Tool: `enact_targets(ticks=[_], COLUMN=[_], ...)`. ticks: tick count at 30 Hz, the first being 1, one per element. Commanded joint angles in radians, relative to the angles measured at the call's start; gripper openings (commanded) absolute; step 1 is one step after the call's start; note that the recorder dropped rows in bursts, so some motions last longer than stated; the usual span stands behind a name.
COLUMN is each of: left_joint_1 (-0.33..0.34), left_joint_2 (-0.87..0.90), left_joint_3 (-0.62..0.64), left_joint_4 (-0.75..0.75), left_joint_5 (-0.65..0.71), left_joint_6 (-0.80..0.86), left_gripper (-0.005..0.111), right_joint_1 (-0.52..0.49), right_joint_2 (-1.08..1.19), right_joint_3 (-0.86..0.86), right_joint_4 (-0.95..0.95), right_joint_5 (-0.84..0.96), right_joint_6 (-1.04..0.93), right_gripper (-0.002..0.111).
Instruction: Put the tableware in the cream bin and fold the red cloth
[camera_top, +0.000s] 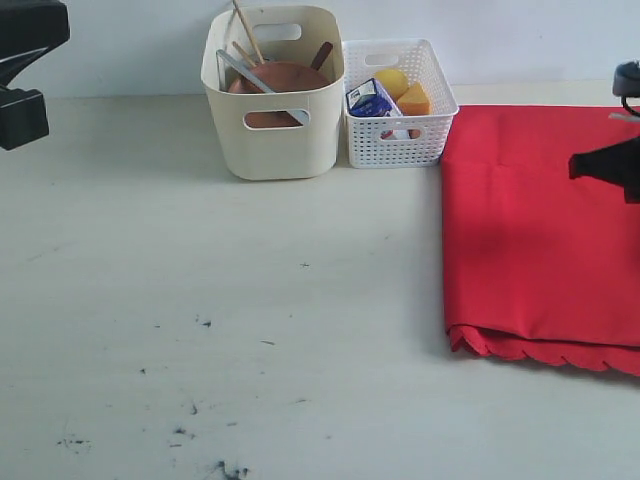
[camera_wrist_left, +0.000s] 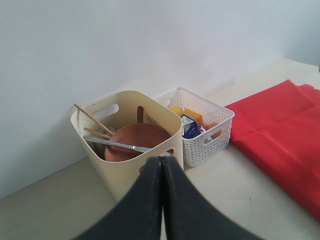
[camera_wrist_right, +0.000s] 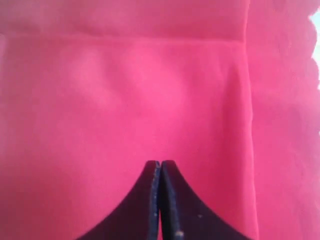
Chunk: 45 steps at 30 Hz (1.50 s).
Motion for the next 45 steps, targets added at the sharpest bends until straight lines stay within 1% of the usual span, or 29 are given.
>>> enact_targets(ticks=[1,4,7,11,16,18,19,22,23,27,30,33,34,35,38,45], left_joint_1=[0.003,0.003,0.003,0.003,0.003,0.003,0.003,0.003,0.003,0.003,0.003,0.003,0.003,0.003,0.003,0.003], left_joint_2=[-0.004,-0.004,-0.004,-0.004,-0.004,-0.004,-0.004,-0.004,-0.004,-0.002,-0.002,-0.002,-0.002,-0.002,-0.002,-0.002], left_joint_3=[0.003,0.003,0.003,0.003,0.003,0.003,0.003,0.003,0.003,0.003,0.003,0.003,0.003,0.003,0.003,0.003], left_joint_4=[-0.001,-0.001,-0.001,-0.001,-0.001,-0.001,-0.001,-0.001,-0.001,-0.001,-0.001,-0.001,-0.001,-0.001,-0.003,-0.003], left_joint_5=[0.004,0.004,0.004,0.004,0.004,0.001,0.001,0.001,0.001,-0.004,-0.004,-0.002,0.001,0.004,0.007,0.012], left_joint_6=[-0.008,-0.008,-0.008,-0.008,-0.008,-0.008,-0.008,-0.01,-0.012,-0.012,-0.012,-0.012,-0.012,-0.012,-0.012,-0.012], left_gripper=[0.001,0.001,0.001,0.001,0.001,0.001,0.001,0.001,0.001,0.001,0.001,0.001,0.001,0.001,0.001,0.001], right_joint_1=[-0.025,-0.025,-0.025,-0.025,-0.025,-0.025,-0.025,-0.025,-0.025,-0.025,-0.023,-0.025,-0.025,-0.025,-0.025,-0.025], right_joint_2=[0.063,0.122,0.176,0.254,0.334,0.352,0.356,0.351,0.338,0.227,0.12,0.051,0.051,0.063,0.12,0.277], right_joint_3=[0.058,0.058,0.034,-0.052,-0.187,-0.243,-0.299,-0.362,-0.383,-0.366,-0.304,-0.18,-0.154,-0.104,-0.042,-0.091], right_joint_4=[-0.083,-0.124,-0.124,-0.124,-0.211,-0.225,-0.225,-0.229,-0.222,-0.214,-0.193,-0.194,-0.194,-0.194,-0.194,-0.204], right_joint_5=[-0.09,-0.16,-0.224,-0.214,-0.193,-0.169,-0.124,-0.04,0.03,0.114,0.103,0.052,0.034,-0.028,-0.16,-0.251], right_joint_6=[0.098,0.098,0.1,0.089,0.071,0.071,0.071,0.071,0.075,0.064,0.058,0.021,0.021,0.021,0.022,0.022], right_gripper=[0.0,0.0,0.0,0.0,0.0,0.0,0.0,0.0,0.0,0.0,0.0,0.0,0.0,0.0,0.0,0.0])
